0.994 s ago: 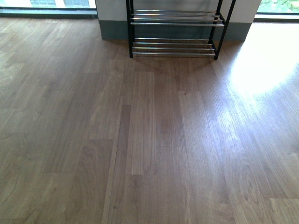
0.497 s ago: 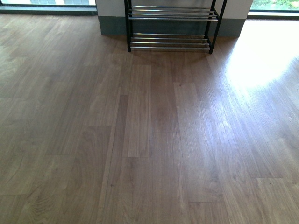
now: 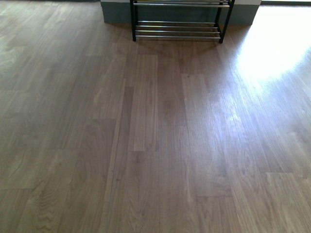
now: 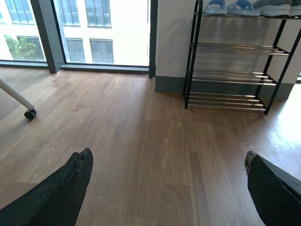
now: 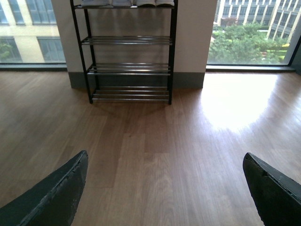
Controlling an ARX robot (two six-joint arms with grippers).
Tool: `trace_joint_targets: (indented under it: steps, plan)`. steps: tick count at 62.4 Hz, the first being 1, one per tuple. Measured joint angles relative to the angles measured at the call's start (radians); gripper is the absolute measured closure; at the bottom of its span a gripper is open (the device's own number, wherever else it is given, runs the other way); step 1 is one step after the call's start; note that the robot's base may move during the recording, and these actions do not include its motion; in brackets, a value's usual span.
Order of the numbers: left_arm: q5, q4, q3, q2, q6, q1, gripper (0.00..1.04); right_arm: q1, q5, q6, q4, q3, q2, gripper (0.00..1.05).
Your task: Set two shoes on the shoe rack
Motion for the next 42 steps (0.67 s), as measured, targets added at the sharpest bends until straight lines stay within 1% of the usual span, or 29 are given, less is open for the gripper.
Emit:
trace_joint_targets:
  steps: [42]
  plan:
    - [0.000,0.000,0.000,0.000,0.000,0.000,0.09,0.000,0.000,0.000,0.000,0.000,0.000,0.09]
